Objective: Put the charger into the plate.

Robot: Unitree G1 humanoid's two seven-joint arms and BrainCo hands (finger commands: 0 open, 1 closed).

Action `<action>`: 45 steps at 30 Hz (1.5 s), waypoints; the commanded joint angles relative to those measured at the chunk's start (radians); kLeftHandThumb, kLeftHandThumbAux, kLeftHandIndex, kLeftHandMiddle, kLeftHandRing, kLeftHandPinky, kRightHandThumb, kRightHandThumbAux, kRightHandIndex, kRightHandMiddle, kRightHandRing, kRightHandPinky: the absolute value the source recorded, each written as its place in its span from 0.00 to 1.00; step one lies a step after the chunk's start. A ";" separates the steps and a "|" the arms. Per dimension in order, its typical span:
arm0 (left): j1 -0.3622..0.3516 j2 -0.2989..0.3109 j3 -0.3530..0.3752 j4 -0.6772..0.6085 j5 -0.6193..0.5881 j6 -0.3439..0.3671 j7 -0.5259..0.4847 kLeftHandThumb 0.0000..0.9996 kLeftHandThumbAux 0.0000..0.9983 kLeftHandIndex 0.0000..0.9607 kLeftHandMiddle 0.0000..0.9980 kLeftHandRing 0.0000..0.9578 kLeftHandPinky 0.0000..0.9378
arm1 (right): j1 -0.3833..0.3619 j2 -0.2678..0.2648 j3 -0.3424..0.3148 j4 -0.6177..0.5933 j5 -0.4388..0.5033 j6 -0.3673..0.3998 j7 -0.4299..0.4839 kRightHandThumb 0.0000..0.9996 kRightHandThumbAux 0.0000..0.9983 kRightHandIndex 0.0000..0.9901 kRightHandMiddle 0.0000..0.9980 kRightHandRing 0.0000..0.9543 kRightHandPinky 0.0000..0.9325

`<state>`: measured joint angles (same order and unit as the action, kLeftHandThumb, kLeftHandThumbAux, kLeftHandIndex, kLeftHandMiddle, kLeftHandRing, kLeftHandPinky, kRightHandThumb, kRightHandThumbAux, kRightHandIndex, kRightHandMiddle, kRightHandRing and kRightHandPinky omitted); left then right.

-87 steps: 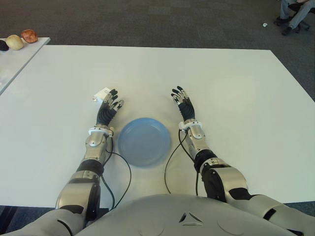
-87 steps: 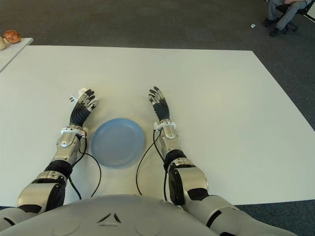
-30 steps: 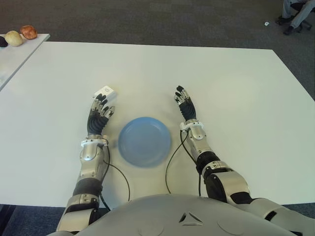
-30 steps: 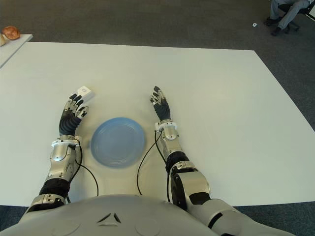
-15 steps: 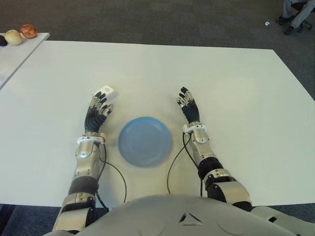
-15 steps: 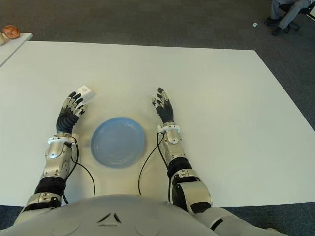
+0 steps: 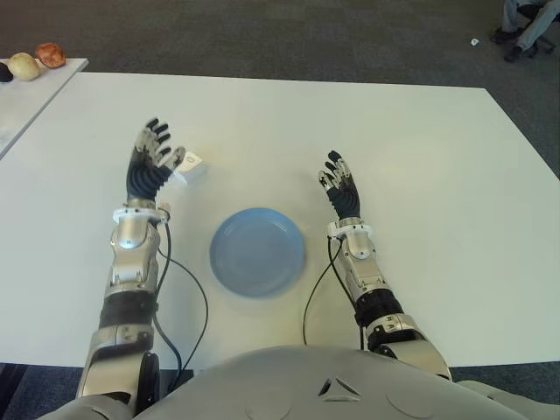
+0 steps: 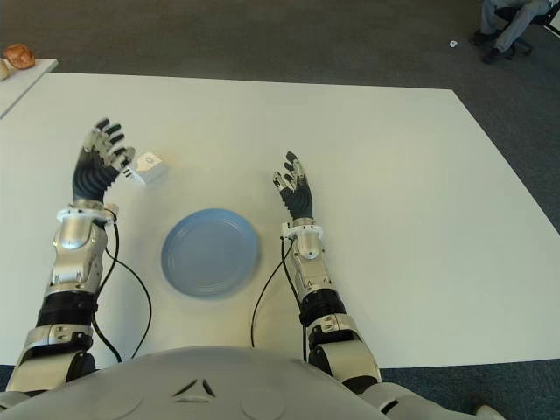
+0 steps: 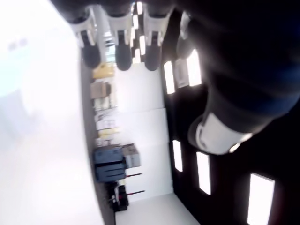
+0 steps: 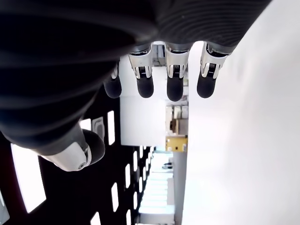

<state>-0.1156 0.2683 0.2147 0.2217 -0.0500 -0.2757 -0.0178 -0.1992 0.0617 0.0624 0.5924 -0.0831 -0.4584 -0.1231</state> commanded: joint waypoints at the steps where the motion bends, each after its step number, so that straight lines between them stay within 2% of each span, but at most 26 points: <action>1: -0.032 0.053 0.004 -0.138 0.101 0.090 0.047 0.24 0.69 0.06 0.12 0.13 0.15 | 0.047 0.047 0.022 -0.063 -0.006 0.056 -0.011 0.08 0.59 0.02 0.08 0.08 0.10; 6: -0.063 0.074 0.008 -0.211 0.149 0.159 0.060 0.29 0.68 0.06 0.11 0.12 0.14 | 0.063 0.047 0.034 -0.097 -0.006 0.079 -0.012 0.07 0.60 0.01 0.07 0.07 0.09; 11: -0.146 0.106 0.015 -0.164 0.158 0.169 0.057 0.33 0.67 0.05 0.09 0.10 0.12 | 0.067 0.043 0.040 -0.095 -0.002 0.087 -0.013 0.07 0.60 0.01 0.07 0.07 0.08; 14: -0.202 0.131 0.015 -0.093 0.169 0.141 0.060 0.33 0.66 0.06 0.08 0.09 0.12 | 0.065 0.041 0.041 -0.084 0.002 0.084 -0.012 0.07 0.60 0.01 0.07 0.07 0.08; 17: -0.292 0.184 0.001 0.041 0.201 0.068 0.063 0.32 0.66 0.07 0.09 0.10 0.14 | 0.063 0.041 0.043 -0.073 0.005 0.074 -0.009 0.06 0.60 0.01 0.07 0.07 0.08; 24: -0.392 0.236 -0.052 0.212 0.260 -0.030 0.053 0.30 0.64 0.08 0.09 0.10 0.15 | 0.061 0.045 0.047 -0.062 0.005 0.065 -0.011 0.06 0.58 0.01 0.07 0.08 0.10; 27: -0.447 0.248 -0.109 0.290 0.332 -0.043 0.079 0.28 0.62 0.08 0.08 0.10 0.15 | 0.064 0.047 0.051 -0.070 0.005 0.069 -0.011 0.05 0.58 0.01 0.07 0.08 0.10; 31: -0.526 0.233 -0.198 0.398 0.441 -0.033 0.148 0.25 0.58 0.07 0.07 0.09 0.13 | 0.069 0.049 0.054 -0.080 0.008 0.074 -0.009 0.06 0.58 0.00 0.07 0.08 0.12; 35: -0.636 0.228 -0.329 0.605 0.598 -0.004 0.262 0.22 0.54 0.04 0.05 0.06 0.10 | 0.076 0.052 0.058 -0.091 0.013 0.076 -0.010 0.06 0.59 0.00 0.08 0.09 0.13; 39: -0.686 0.225 -0.397 0.725 0.661 -0.005 0.338 0.19 0.50 0.02 0.03 0.04 0.08 | 0.079 0.053 0.060 -0.095 0.014 0.078 -0.012 0.06 0.59 0.00 0.09 0.10 0.14; 40: -0.693 0.227 -0.437 0.785 0.700 -0.002 0.375 0.19 0.50 0.02 0.03 0.04 0.08 | 0.083 0.052 0.062 -0.098 0.015 0.077 -0.010 0.06 0.60 0.00 0.09 0.10 0.14; 42: -0.701 0.231 -0.496 0.870 0.754 0.005 0.424 0.16 0.47 0.01 0.01 0.02 0.04 | 0.087 0.050 0.063 -0.101 0.017 0.076 -0.007 0.06 0.59 0.01 0.09 0.10 0.14; 45: -0.708 0.236 -0.546 0.933 0.789 0.013 0.451 0.13 0.46 0.00 0.00 0.01 0.01 | 0.093 0.048 0.066 -0.109 0.019 0.076 -0.003 0.05 0.58 0.01 0.09 0.10 0.14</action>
<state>-0.8350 0.4956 -0.2673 1.0540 0.6802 -0.2844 0.3938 -0.1346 0.0549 0.1176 0.4909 -0.0734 -0.3963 -0.1304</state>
